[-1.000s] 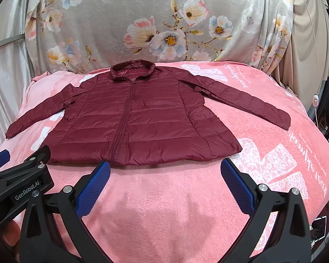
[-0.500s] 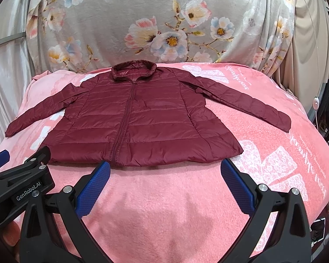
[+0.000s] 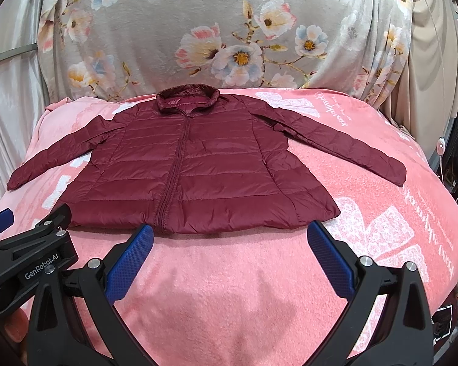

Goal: Fold large clothes

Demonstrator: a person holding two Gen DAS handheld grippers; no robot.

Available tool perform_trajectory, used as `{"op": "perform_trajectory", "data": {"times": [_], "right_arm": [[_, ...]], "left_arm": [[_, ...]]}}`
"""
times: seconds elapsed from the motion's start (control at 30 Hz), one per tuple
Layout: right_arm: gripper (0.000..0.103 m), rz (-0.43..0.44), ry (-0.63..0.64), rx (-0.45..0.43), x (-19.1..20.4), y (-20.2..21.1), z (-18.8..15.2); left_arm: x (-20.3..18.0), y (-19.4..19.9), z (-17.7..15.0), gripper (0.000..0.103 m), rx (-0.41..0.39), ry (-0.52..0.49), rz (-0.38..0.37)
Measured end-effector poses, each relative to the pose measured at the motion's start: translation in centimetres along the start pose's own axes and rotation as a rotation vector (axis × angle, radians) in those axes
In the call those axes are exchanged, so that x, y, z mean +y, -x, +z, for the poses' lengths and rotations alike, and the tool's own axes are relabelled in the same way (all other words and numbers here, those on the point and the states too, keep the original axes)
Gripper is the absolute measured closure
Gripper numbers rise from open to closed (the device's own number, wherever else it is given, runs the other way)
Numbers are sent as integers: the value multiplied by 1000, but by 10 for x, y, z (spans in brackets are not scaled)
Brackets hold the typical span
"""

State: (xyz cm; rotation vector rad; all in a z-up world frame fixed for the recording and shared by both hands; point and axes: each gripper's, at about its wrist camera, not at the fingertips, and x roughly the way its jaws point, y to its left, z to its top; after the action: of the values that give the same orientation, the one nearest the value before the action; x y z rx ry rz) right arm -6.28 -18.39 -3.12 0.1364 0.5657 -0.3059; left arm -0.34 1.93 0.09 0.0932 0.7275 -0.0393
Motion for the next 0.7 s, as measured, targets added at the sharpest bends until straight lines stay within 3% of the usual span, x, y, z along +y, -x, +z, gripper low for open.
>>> {"op": "perform_trajectory", "data": {"times": [0.7], "right_arm": [[5, -1, 1, 1, 2, -1, -2]], "left_arm": [[2, -2, -2, 9, 4, -3, 1]]}}
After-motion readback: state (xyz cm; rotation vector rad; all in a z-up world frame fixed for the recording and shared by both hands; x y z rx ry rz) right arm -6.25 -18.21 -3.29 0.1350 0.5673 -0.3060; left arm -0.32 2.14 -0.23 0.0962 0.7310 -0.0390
